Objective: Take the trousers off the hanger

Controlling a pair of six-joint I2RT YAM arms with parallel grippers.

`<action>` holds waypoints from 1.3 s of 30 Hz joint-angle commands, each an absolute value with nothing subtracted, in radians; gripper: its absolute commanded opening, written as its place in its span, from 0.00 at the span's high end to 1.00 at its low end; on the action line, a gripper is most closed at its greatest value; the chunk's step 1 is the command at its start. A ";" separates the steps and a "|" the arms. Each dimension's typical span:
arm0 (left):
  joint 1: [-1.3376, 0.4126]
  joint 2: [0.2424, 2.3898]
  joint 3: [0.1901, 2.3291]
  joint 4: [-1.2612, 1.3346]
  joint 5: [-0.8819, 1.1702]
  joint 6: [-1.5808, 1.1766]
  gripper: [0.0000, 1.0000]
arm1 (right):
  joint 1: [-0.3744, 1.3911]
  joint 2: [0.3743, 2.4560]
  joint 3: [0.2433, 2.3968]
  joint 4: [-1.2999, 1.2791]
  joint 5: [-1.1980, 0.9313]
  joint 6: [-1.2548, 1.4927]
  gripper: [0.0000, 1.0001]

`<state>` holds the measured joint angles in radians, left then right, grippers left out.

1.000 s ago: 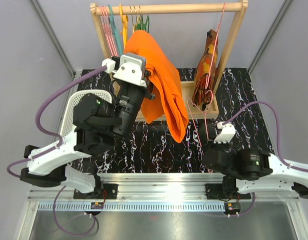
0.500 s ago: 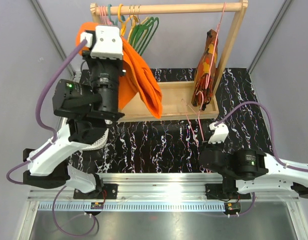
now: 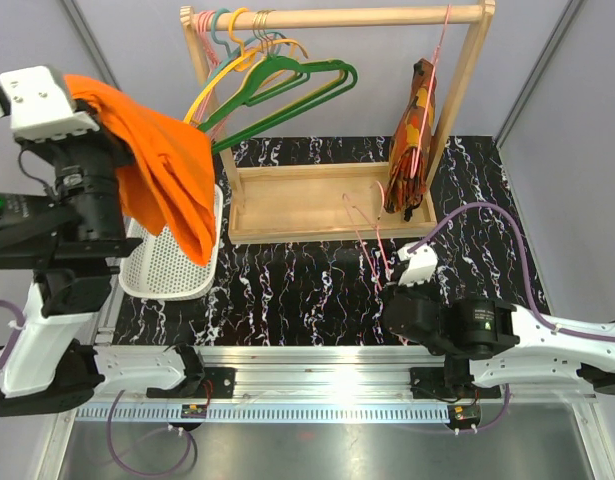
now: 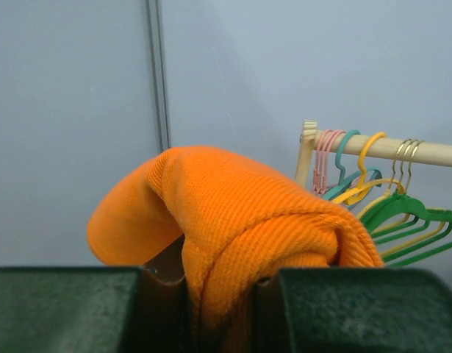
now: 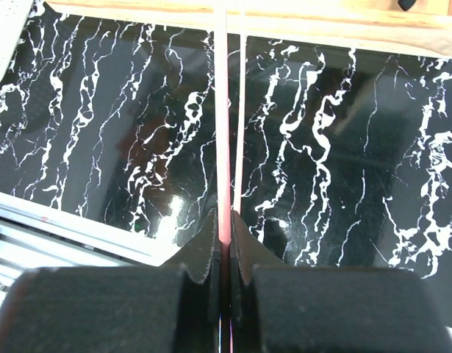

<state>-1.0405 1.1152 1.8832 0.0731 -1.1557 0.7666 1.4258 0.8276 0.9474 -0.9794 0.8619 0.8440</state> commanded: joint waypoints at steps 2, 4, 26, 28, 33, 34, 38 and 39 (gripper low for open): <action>-1.037 1.068 1.827 0.219 -1.109 0.814 1.00 | 1.422 0.842 0.945 -0.911 0.891 0.821 1.00; -1.037 1.040 1.803 0.293 -1.127 0.888 1.00 | 1.422 0.844 0.945 -0.907 0.891 0.818 1.00; -0.835 0.778 1.283 0.197 -1.187 0.747 1.00 | 1.422 0.861 0.957 -0.827 0.856 0.759 1.00; -0.740 0.791 1.252 0.088 -1.161 0.671 1.00 | 1.422 0.864 0.960 -0.816 0.851 0.752 1.00; -0.522 0.804 1.187 -0.066 -1.097 0.381 1.00 | 1.422 0.893 0.979 -0.808 0.841 0.732 1.00; -0.482 0.807 1.181 -0.101 -1.089 0.320 1.00 | 1.422 0.894 0.982 -0.810 0.839 0.730 1.00; -0.324 0.819 1.147 -0.166 -1.095 0.188 1.00 | 1.422 0.888 0.979 -0.784 0.827 0.716 1.00; -0.278 0.818 1.131 -0.164 -1.113 0.177 1.00 | 1.424 0.885 0.977 -0.775 0.825 0.709 1.00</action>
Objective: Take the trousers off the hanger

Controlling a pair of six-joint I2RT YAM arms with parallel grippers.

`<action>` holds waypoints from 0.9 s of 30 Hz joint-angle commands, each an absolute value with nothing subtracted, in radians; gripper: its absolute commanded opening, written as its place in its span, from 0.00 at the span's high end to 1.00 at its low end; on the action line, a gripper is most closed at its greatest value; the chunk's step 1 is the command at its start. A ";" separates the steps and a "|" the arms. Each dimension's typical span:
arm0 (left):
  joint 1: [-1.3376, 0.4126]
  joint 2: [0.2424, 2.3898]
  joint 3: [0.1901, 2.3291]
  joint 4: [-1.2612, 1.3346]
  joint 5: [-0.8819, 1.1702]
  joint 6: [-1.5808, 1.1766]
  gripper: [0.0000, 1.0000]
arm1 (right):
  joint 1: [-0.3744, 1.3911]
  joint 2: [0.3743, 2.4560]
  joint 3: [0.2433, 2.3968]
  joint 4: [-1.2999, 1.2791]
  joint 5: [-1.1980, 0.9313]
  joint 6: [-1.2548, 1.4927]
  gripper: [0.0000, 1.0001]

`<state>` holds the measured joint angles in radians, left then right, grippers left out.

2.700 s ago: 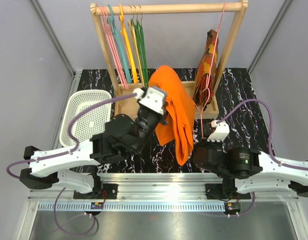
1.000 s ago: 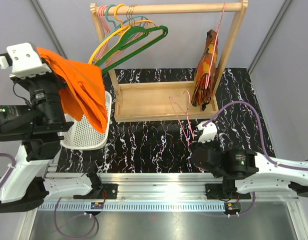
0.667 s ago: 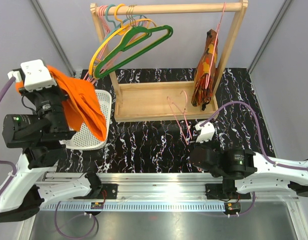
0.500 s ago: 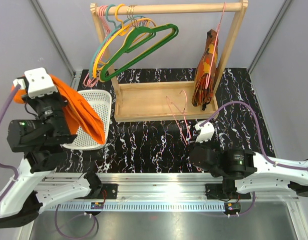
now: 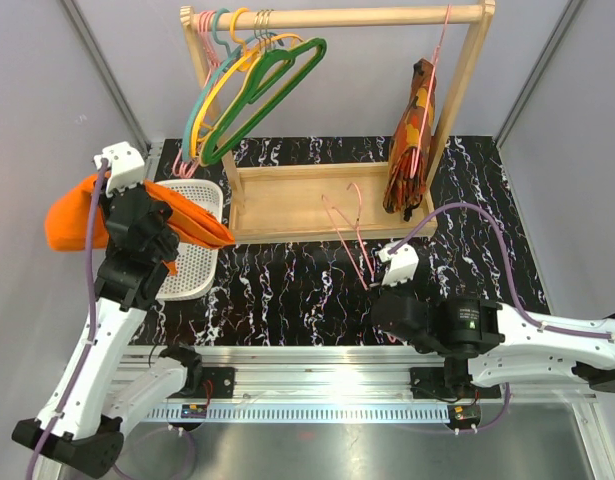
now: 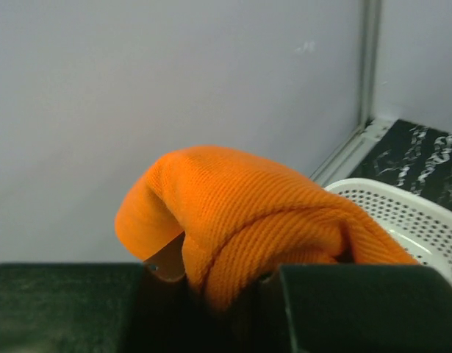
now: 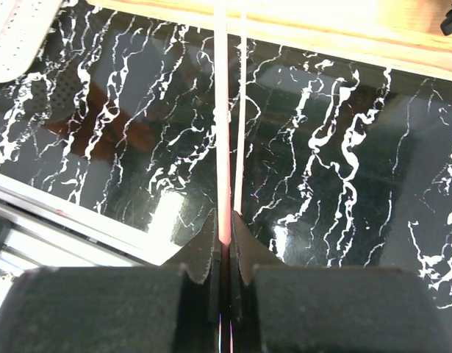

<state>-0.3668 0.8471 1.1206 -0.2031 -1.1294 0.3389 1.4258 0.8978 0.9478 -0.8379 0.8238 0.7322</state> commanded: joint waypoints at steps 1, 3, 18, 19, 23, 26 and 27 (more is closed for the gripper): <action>-0.261 0.815 1.121 -0.154 -1.126 0.170 1.00 | 1.424 0.884 0.977 -0.772 0.822 0.706 1.00; -0.220 0.811 1.080 -0.085 -1.159 0.193 1.00 | 1.424 0.881 0.979 -0.773 0.821 0.701 1.00; -0.193 0.866 0.801 0.289 -1.143 0.599 1.00 | 1.422 0.807 0.934 -0.732 0.779 0.713 1.00; -0.193 0.894 0.793 0.287 -1.143 0.585 1.00 | 1.422 0.795 0.931 -0.729 0.776 0.712 1.00; -0.193 1.041 0.805 0.230 -1.157 0.532 1.00 | 1.424 0.770 0.917 -0.700 0.750 0.707 1.00; -0.193 1.155 0.830 0.170 -1.149 0.492 1.00 | 1.424 0.756 0.913 -0.678 0.739 0.692 1.00; -0.193 1.181 0.836 0.163 -1.149 0.488 1.00 | 1.424 0.753 0.911 -0.666 0.738 0.686 1.00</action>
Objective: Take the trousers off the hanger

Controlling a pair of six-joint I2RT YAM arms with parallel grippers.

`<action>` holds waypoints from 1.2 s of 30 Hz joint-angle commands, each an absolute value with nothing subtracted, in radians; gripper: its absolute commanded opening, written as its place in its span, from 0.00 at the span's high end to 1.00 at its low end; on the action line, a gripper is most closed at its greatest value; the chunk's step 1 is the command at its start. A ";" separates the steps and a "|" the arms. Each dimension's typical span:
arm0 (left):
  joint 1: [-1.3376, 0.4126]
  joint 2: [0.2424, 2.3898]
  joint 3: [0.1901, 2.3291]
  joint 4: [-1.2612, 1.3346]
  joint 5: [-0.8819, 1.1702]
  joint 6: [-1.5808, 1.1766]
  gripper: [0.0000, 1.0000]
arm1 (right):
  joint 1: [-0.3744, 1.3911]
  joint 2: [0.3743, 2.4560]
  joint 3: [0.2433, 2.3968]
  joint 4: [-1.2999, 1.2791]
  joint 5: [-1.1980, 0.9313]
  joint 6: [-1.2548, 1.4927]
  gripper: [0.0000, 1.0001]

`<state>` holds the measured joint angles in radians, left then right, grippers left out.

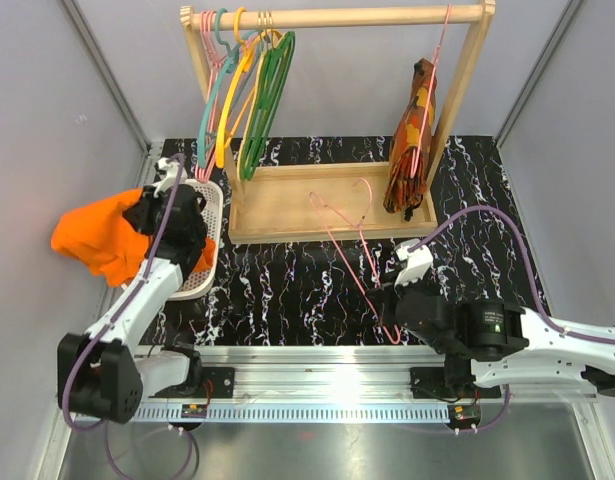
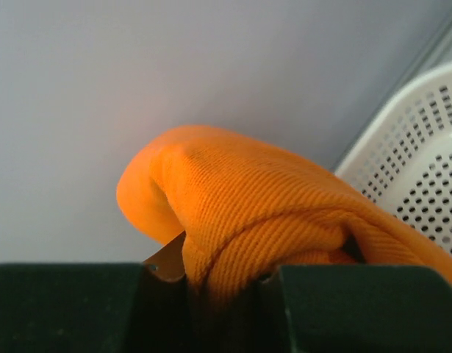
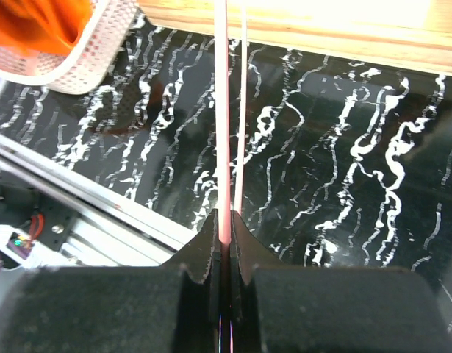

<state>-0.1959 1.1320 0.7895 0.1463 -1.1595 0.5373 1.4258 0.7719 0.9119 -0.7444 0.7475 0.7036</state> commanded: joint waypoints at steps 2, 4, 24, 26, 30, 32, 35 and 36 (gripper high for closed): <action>-0.193 1.256 0.854 0.126 -1.140 0.454 1.00 | 1.424 0.746 0.911 -0.658 0.733 0.673 1.00; -0.193 1.304 0.897 0.037 -1.103 0.381 1.00 | 1.424 0.738 0.913 -0.653 0.732 0.667 1.00; -0.195 1.658 1.270 -0.538 -0.687 -0.052 0.96 | 1.424 0.735 0.920 -0.653 0.744 0.646 1.00; -0.193 1.689 1.287 -0.580 -0.690 -0.055 0.74 | 1.424 0.733 0.922 -0.653 0.735 0.647 0.98; -0.193 1.646 1.305 -0.614 -0.667 -0.080 0.42 | 1.424 0.732 0.930 -0.661 0.732 0.649 0.96; -0.192 1.596 1.307 -0.620 -0.654 -0.084 0.34 | 1.424 0.732 0.933 -0.670 0.733 0.649 0.96; -0.164 1.453 1.263 -0.588 -0.516 -0.109 0.13 | 1.424 0.729 0.942 -0.690 0.733 0.646 0.96; -0.158 1.371 1.246 -0.571 -0.488 -0.117 0.08 | 1.424 0.727 0.948 -0.695 0.735 0.646 0.96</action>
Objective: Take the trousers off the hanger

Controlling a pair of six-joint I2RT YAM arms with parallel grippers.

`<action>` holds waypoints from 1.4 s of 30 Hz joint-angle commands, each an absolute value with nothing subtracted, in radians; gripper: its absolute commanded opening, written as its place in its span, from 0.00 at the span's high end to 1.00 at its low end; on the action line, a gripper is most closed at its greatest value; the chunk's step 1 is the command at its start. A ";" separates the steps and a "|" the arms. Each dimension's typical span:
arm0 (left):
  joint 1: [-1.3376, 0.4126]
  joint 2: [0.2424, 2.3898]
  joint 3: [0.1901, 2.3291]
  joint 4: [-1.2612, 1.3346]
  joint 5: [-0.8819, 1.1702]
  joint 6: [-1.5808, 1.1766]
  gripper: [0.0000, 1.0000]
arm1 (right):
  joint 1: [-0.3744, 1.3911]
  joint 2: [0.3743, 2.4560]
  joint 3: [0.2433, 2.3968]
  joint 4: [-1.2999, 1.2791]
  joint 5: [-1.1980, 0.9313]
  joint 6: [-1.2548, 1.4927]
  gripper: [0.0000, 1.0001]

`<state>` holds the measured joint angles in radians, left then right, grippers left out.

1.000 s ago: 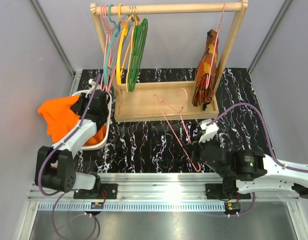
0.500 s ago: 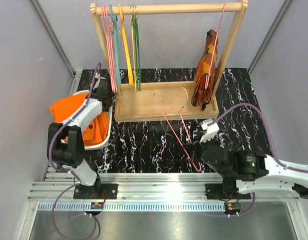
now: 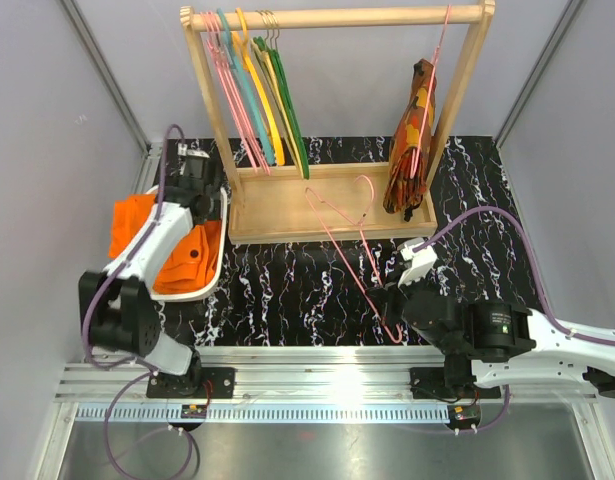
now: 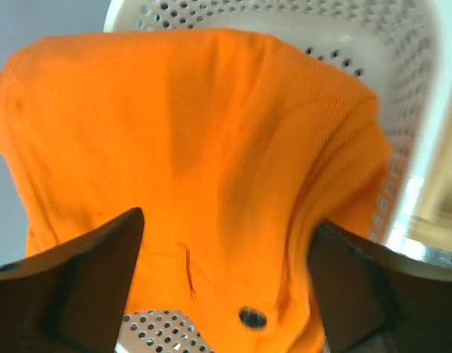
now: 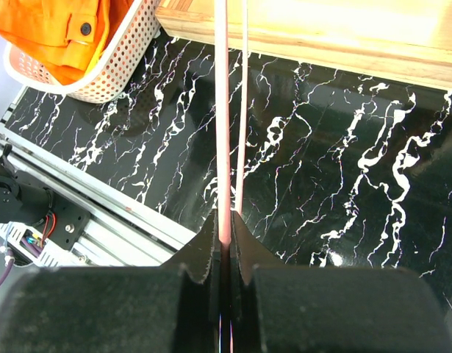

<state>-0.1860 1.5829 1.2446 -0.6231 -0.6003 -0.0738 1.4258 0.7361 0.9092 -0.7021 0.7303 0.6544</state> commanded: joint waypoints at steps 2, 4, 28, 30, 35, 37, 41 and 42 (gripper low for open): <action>-0.137 1.300 1.203 -0.539 -0.418 -0.126 0.01 | 1.422 0.715 0.953 -0.696 0.738 0.643 0.97; -0.118 1.235 1.187 -0.526 -0.391 -0.152 0.01 | 1.424 0.701 0.951 -0.696 0.744 0.638 0.97; 0.189 1.947 1.269 -0.661 -0.095 -0.402 0.22 | 1.422 0.736 0.953 -0.611 0.732 0.580 1.00; 0.190 1.924 1.259 -0.649 -0.081 -0.399 0.21 | 1.424 0.747 0.966 -0.624 0.742 0.580 1.00; 0.201 1.728 1.252 -0.643 -0.065 -0.402 0.12 | 1.424 0.784 1.029 -0.676 0.857 0.561 1.00; 0.202 1.643 1.236 -0.634 -0.049 -0.387 0.07 | 1.424 0.813 1.058 -0.696 0.896 0.546 1.00; 0.204 1.395 1.218 -0.637 -0.043 -0.342 0.01 | 1.416 0.871 1.173 -0.735 1.005 0.500 1.00; 0.204 1.355 1.218 -0.644 -0.049 -0.338 0.01 | 1.401 0.900 1.199 -0.741 1.000 0.480 1.00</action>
